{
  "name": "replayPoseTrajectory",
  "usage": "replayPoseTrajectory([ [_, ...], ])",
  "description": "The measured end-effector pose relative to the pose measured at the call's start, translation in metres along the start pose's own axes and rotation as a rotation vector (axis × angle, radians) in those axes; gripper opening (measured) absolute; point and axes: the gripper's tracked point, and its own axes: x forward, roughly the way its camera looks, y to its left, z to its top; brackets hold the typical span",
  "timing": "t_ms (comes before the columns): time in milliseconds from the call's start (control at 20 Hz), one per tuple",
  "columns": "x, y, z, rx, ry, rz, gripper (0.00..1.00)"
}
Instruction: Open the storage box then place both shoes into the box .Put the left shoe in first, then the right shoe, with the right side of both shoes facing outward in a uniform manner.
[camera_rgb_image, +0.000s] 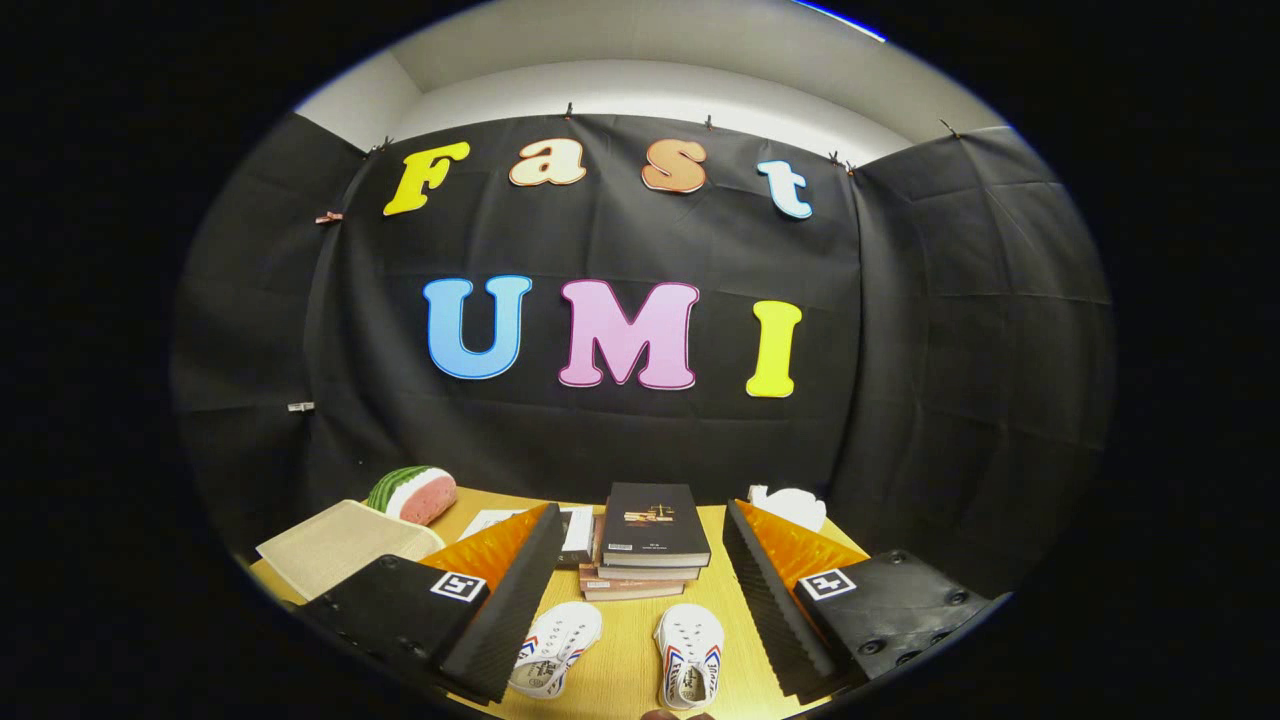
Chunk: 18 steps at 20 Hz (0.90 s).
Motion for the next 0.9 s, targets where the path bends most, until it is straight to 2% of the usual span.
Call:
replayPoseTrajectory([
  [250,0.008,-0.008,-0.006,0.006,0.032,0.008,0.97],
  [400,0.013,-0.006,-0.007,0.02,0.049,0.045,0.97],
  [700,0.017,0.019,-0.017,0.051,0.097,0.222,0.97],
  [900,0.009,0.048,-0.038,0.141,0.226,0.362,0.99],
])
